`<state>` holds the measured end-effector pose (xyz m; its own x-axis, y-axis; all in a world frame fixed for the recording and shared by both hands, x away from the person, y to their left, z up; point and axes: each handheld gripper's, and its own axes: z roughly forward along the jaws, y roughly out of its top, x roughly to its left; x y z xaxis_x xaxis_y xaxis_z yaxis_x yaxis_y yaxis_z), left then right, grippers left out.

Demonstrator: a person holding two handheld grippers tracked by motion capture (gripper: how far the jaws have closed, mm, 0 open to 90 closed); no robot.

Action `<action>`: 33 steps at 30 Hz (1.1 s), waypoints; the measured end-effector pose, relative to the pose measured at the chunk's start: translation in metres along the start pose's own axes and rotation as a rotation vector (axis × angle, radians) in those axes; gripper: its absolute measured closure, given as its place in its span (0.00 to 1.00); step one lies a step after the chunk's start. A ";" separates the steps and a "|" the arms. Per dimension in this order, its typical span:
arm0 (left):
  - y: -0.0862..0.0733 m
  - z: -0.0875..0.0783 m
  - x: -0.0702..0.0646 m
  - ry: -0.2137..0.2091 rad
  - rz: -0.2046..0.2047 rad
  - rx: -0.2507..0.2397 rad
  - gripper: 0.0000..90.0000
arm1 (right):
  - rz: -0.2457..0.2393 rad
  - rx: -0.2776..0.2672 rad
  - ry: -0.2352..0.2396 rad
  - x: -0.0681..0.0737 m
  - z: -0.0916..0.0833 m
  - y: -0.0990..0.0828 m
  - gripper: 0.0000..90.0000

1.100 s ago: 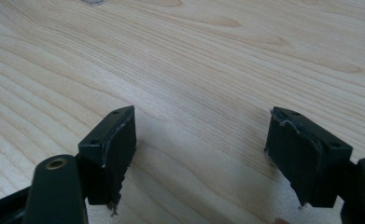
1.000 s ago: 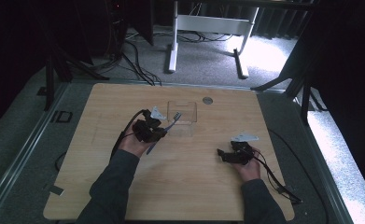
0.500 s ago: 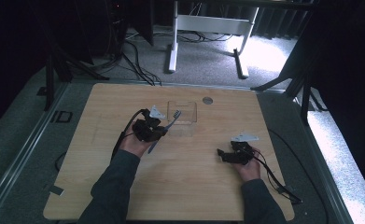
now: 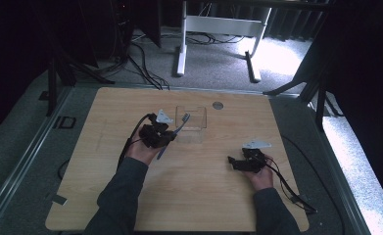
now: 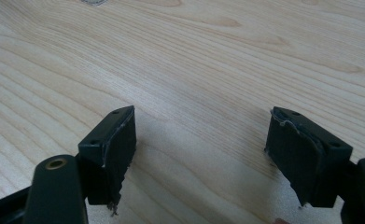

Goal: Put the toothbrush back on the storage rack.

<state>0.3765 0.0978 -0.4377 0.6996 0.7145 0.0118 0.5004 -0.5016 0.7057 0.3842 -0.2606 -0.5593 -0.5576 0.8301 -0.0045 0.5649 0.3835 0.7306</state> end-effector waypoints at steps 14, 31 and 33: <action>0.001 0.000 0.000 0.003 -0.011 -0.041 0.91 | 0.000 0.000 0.000 0.000 0.000 0.000 0.27; 0.002 -0.001 0.001 0.005 -0.033 -0.097 0.91 | 0.001 -0.001 0.000 0.000 0.000 0.000 0.27; 0.002 -0.001 0.001 0.003 -0.034 -0.102 0.91 | 0.001 -0.001 0.000 0.000 0.000 0.000 0.27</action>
<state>0.3780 0.0979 -0.4354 0.6814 0.7318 -0.0116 0.4695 -0.4249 0.7740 0.3843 -0.2606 -0.5594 -0.5571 0.8305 -0.0043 0.5646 0.3825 0.7314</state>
